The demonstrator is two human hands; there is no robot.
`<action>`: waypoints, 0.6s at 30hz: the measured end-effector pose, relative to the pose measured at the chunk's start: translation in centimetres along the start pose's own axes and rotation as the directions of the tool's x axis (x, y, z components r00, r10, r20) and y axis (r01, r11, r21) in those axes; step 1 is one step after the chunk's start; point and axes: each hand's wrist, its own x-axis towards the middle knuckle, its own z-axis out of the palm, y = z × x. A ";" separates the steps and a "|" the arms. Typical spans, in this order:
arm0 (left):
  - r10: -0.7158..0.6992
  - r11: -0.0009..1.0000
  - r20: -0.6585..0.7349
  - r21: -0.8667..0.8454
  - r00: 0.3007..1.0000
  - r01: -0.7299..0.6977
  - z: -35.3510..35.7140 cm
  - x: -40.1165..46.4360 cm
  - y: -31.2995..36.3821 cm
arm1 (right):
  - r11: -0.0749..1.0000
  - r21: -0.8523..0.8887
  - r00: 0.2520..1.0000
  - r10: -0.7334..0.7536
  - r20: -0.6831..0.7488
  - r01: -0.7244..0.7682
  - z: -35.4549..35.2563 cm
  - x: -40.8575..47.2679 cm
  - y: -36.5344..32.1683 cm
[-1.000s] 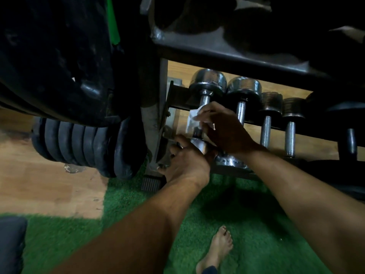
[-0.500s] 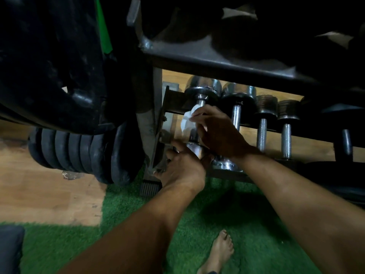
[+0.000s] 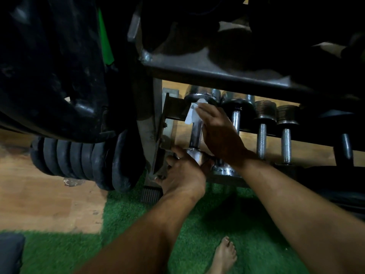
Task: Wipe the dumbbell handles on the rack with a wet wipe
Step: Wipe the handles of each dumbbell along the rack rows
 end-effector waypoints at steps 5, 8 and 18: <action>0.008 1.000 -0.010 -0.022 1.000 -0.008 0.1 0.1 -0.1 | 0.980 0.133 0.982 0.159 -0.101 -0.145 0.0 0.1 0.2; 0.013 1.000 -0.019 -0.027 1.000 -0.014 0.2 0.1 -0.2 | 0.964 0.184 0.971 0.216 -0.106 -0.195 -0.2 0.1 0.1; 0.012 1.000 -0.049 -0.018 0.999 -0.013 0.6 0.4 -0.3 | 0.770 0.422 0.871 0.479 0.111 -0.478 -0.7 0.5 0.7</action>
